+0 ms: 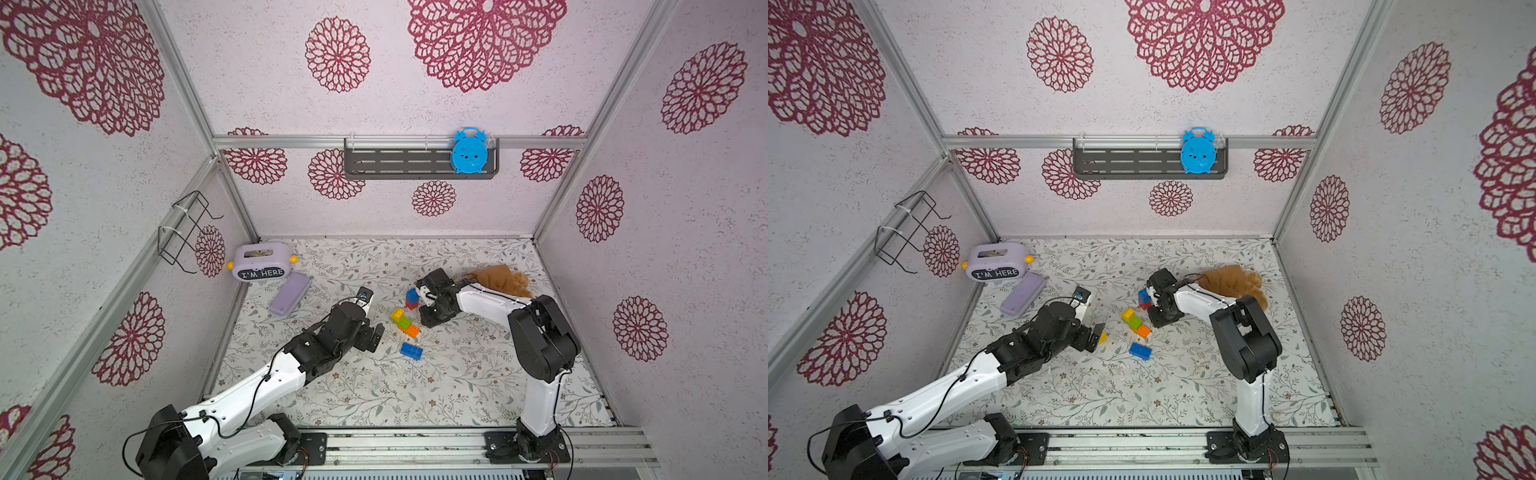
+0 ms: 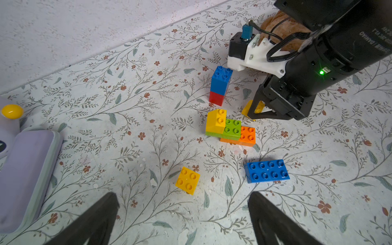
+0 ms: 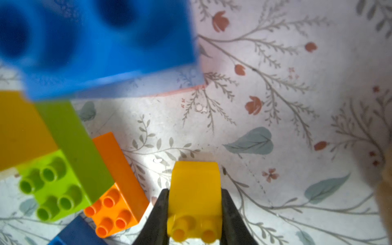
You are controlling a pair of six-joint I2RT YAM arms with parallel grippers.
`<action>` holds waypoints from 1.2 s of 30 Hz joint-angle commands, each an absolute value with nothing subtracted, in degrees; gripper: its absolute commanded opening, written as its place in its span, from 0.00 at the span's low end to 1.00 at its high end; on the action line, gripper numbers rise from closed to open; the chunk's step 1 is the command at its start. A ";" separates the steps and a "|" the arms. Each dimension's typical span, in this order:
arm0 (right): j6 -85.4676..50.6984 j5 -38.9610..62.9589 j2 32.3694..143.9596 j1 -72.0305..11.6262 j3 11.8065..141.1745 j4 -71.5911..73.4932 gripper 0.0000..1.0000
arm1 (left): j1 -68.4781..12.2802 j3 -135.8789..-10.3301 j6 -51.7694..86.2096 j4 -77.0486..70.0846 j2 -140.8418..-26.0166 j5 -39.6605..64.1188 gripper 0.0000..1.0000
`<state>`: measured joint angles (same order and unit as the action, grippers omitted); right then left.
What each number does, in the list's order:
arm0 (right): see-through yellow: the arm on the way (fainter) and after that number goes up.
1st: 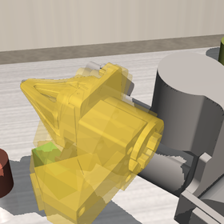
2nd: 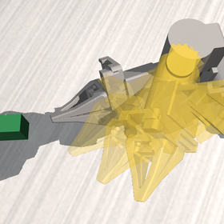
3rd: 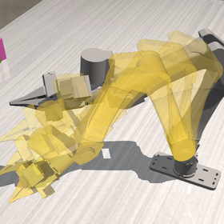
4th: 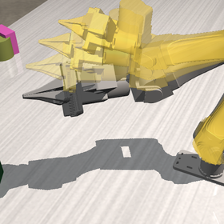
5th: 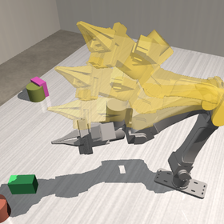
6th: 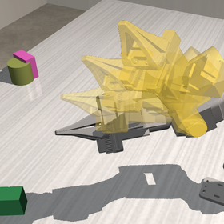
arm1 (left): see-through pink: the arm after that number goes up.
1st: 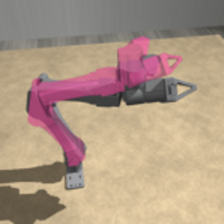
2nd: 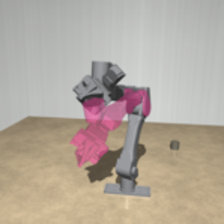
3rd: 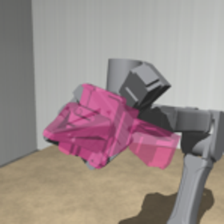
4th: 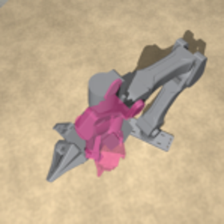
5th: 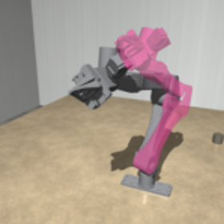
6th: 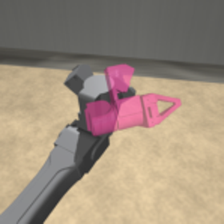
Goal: Assemble a fork with lego
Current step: Pick up the lego brick from the center of the board, then assemble the lego brick with the lego brick.
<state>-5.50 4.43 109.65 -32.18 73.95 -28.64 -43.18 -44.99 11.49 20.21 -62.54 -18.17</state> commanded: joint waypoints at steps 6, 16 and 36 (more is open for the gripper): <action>6.12 8.07 97.63 -32.59 72.79 -33.90 0.18 | -42.52 -42.36 12.50 17.40 -54.01 -26.00 0.97; 19.02 12.81 93.04 -40.19 68.86 -35.51 0.17 | -42.22 -33.44 11.59 14.08 -40.43 -21.10 0.97; 25.71 5.66 103.88 -47.71 74.56 -38.75 0.18 | -42.21 -31.20 8.31 17.57 -35.67 -18.19 0.97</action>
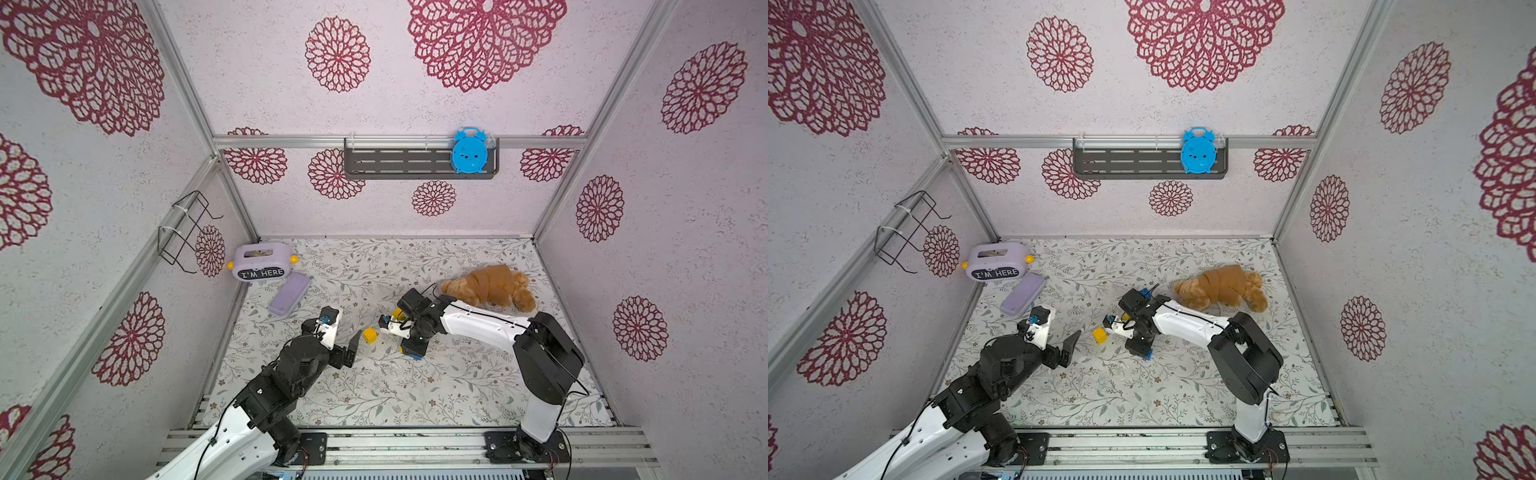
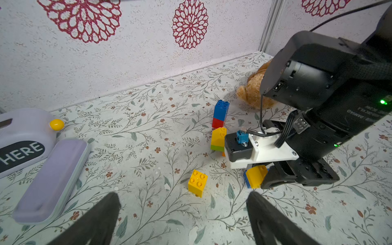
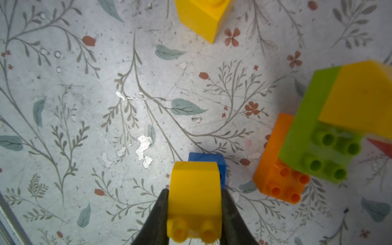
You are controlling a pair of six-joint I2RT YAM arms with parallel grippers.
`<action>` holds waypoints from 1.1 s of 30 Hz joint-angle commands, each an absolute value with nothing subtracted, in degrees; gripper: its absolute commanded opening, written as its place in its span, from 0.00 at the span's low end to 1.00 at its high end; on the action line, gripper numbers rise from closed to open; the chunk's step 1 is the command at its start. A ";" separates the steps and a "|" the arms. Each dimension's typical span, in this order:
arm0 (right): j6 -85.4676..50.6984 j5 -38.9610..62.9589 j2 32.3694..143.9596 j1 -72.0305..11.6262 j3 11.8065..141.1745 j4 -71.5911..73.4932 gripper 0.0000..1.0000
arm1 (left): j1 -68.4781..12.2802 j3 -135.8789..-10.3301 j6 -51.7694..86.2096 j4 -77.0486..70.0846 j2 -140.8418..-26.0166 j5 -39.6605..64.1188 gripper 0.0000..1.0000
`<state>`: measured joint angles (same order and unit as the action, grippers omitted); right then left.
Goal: Assemble a fork with lego
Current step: Assemble the lego brick with the lego brick.
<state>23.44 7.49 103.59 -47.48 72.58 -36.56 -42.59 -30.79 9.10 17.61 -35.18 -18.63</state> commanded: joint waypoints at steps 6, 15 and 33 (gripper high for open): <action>26.64 4.44 103.97 -47.54 75.58 -39.93 0.19 | -42.19 -31.60 7.75 17.65 -36.99 -18.11 0.97; 26.65 5.95 105.57 -47.46 75.12 -41.07 0.19 | -42.22 -31.86 7.12 17.53 -38.09 -17.85 0.97; 29.32 9.17 107.27 -44.70 69.64 -39.26 0.18 | -42.19 -32.08 7.22 18.00 -38.75 -17.77 0.97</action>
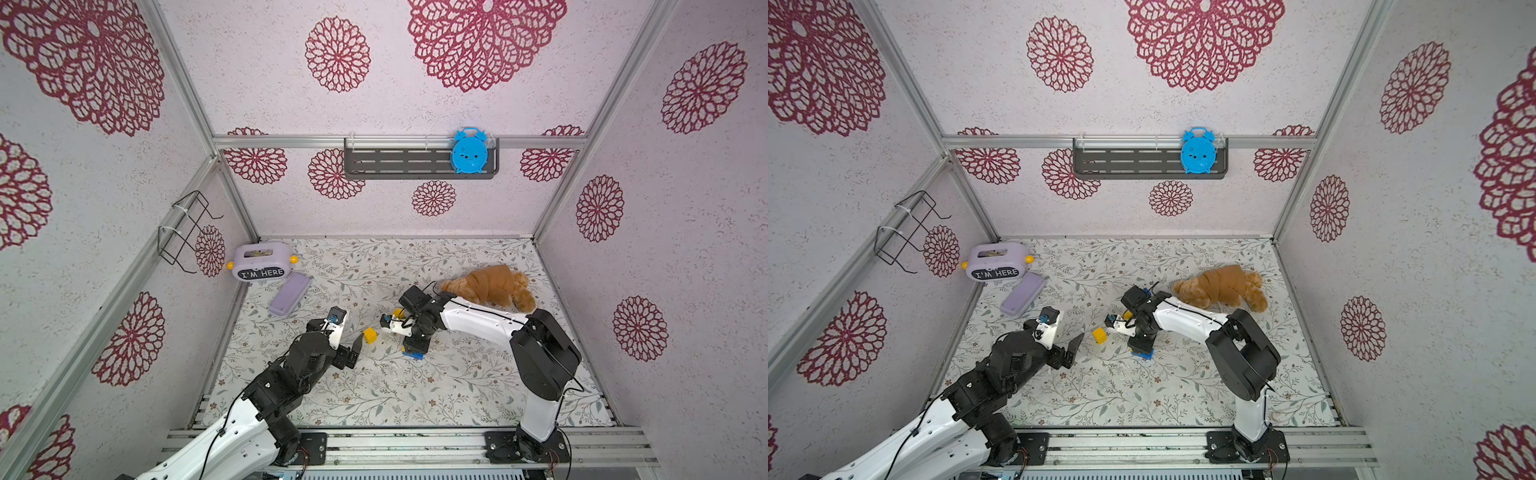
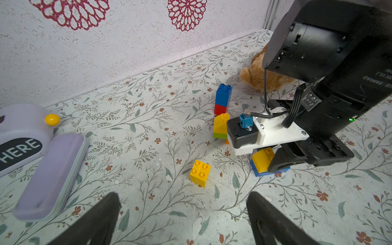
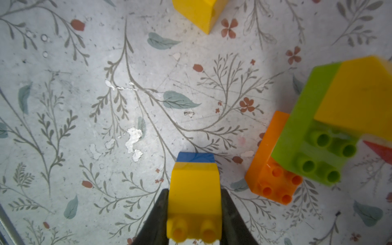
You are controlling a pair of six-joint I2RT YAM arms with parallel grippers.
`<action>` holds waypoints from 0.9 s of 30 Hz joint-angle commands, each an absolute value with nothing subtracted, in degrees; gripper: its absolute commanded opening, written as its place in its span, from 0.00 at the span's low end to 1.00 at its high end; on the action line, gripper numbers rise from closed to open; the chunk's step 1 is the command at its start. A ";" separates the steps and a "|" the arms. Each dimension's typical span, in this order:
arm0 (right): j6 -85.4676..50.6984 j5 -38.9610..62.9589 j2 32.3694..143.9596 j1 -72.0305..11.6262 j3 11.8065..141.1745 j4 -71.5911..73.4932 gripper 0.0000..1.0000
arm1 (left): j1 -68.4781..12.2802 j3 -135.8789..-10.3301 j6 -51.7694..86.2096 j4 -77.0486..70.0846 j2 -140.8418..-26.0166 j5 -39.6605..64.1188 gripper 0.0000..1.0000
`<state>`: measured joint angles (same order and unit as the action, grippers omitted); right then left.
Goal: Assemble a fork with lego
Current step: Assemble the lego brick with the lego brick.
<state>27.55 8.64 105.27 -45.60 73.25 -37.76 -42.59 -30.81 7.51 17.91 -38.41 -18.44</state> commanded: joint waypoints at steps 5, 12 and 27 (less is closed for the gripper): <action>29.44 11.52 105.04 -43.42 66.40 -36.80 0.18 | -42.22 -32.08 7.12 17.85 -39.26 -17.77 0.97; 29.15 11.17 102.12 -43.15 64.70 -34.60 0.18 | -42.19 -32.35 7.12 17.56 -40.47 -17.58 0.97; 28.56 10.93 102.65 -43.41 62.15 -32.64 0.17 | -42.21 -33.05 7.12 17.18 -42.22 -17.09 0.97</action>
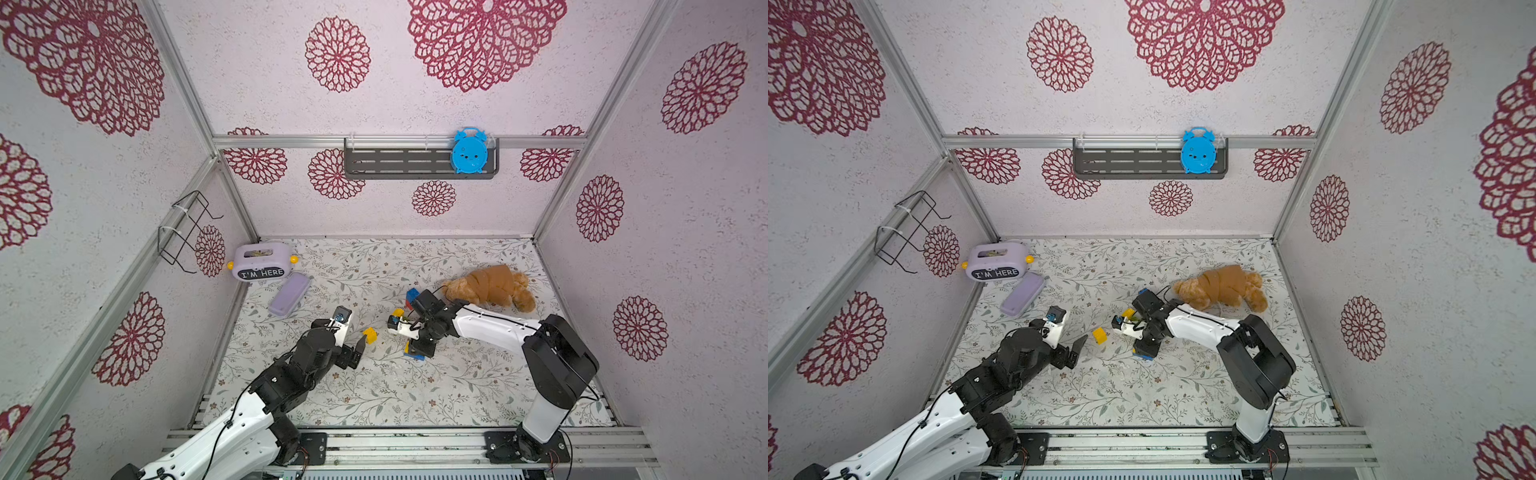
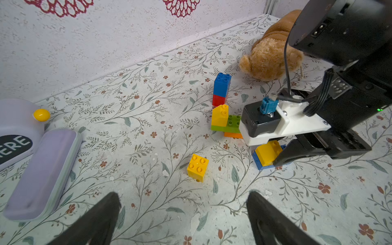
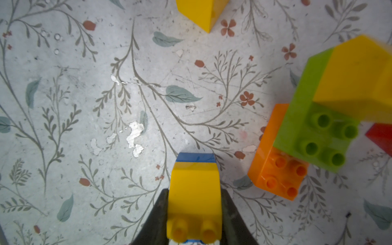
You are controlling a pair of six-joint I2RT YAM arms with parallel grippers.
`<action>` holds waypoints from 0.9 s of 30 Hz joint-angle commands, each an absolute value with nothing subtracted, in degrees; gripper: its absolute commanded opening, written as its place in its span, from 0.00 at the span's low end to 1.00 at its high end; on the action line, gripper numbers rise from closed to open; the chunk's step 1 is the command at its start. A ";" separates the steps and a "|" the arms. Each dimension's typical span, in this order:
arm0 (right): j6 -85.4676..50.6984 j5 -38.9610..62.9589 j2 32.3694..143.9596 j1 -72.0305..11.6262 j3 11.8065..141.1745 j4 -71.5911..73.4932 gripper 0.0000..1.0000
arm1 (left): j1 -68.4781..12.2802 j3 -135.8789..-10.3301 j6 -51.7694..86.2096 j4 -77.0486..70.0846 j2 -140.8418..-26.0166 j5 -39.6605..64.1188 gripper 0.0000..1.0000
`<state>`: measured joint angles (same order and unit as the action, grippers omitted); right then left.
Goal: Assemble a fork with lego
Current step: Assemble the lego brick with the lego brick.
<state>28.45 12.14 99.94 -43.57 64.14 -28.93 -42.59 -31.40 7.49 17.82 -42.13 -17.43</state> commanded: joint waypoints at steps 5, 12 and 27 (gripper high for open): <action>28.92 9.65 106.34 -43.68 60.68 -34.25 0.17 | -42.19 -32.88 6.94 17.36 -41.97 -17.26 0.97; 28.76 8.26 114.07 -44.46 59.91 -36.68 0.17 | -42.22 -32.61 6.33 17.51 -41.84 -17.24 0.97; 25.50 9.24 103.14 -43.38 63.73 -39.14 0.18 | -42.26 -33.13 5.82 17.71 -41.76 -17.27 0.97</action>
